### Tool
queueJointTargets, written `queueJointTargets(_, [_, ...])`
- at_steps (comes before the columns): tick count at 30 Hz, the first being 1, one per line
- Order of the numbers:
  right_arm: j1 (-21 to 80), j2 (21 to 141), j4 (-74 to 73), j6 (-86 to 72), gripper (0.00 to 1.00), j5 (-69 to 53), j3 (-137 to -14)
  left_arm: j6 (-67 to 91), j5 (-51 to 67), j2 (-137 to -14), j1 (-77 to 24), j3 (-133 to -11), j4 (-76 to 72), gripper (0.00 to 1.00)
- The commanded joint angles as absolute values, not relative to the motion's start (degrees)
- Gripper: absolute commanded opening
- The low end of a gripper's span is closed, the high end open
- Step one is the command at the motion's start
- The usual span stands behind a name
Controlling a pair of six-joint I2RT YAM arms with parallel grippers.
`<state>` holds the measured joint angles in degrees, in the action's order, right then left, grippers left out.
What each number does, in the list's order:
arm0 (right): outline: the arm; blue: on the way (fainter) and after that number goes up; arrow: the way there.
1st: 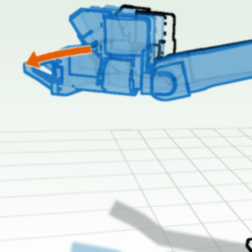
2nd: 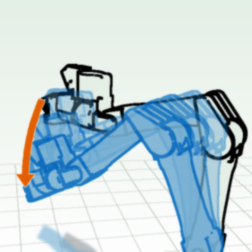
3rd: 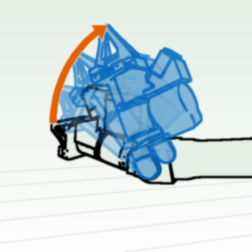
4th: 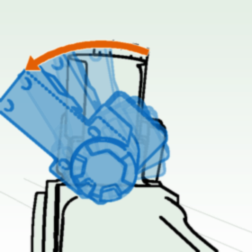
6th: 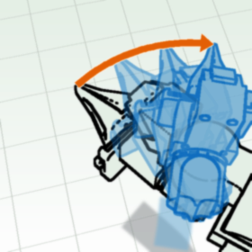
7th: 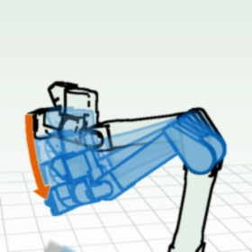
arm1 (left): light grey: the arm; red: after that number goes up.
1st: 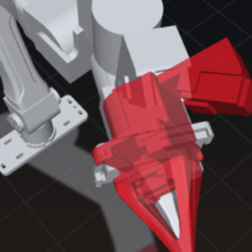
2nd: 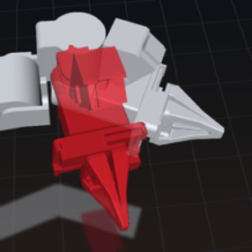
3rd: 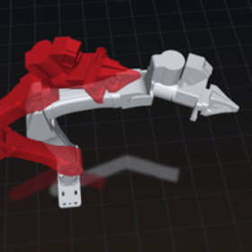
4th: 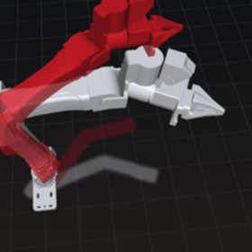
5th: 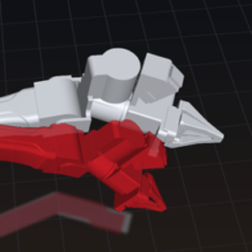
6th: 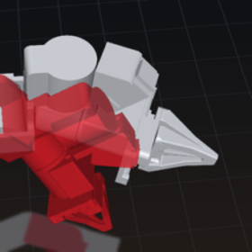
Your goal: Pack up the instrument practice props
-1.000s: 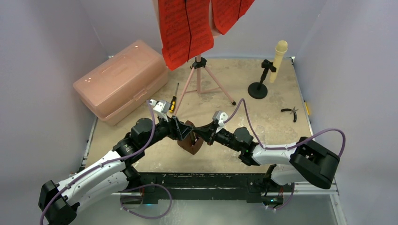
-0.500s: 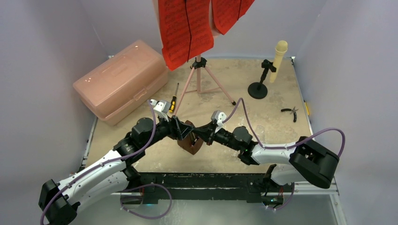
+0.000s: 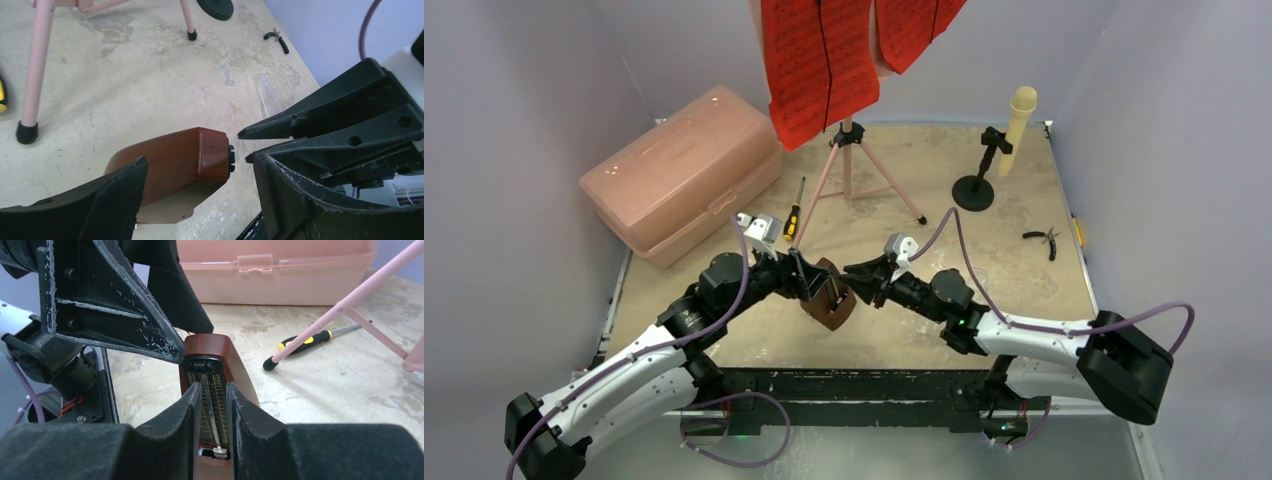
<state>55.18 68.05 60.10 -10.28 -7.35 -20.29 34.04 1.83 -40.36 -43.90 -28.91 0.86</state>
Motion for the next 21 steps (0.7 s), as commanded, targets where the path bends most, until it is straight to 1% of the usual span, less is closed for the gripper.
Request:
queueJointTargets(1, [55.44, 62.15, 50.83, -9.53, 0.34, -3.27, -21.84, 31.56, -2.89, -38.49, -44.01, -32.75, 4.8, 0.79])
queueJointTargets(5, [55.45, 55.77, 41.92, -10.59, 0.52, 1.7, -22.02, 30.77, -6.51, -37.46, -44.02, -32.97, 6.64, 0.82])
queueJointTargets(7, [55.41, 52.64, 36.76, -11.39, 0.6, 4.06, -22.33, 30.83, -7.05, -36.98, -44.01, -33.01, 7.03, 0.82])
queueJointTargets(10, [55.45, 49.24, 29.66, -12.95, 0.66, 8.01, -23.58, 30.49, -7.74, -36.5, -43.95, -33.69, 8.62, 0.83])
queueJointTargets(13, [55.4, 47.47, 20.89, -16.22, 0.72, 14.42, -25.54, 29.99, -9.9, -36.73, -43.98, -36.25, 13.83, 0.84])
queueJointTargets(17, [55.38, 46.73, 7.97, -23.12, 0.82, 21.88, -28.7, 29.14, -9.86, -35.82, -43.98, -40.23, 19.52, 0.86])
queueJointTargets(21, [55.38, 47.04, -1.09, -29.95, 0.9, 25.44, -30.03, 27.41, -10.75, -34.24, -44.01, -42.85, 22.88, 0.88])
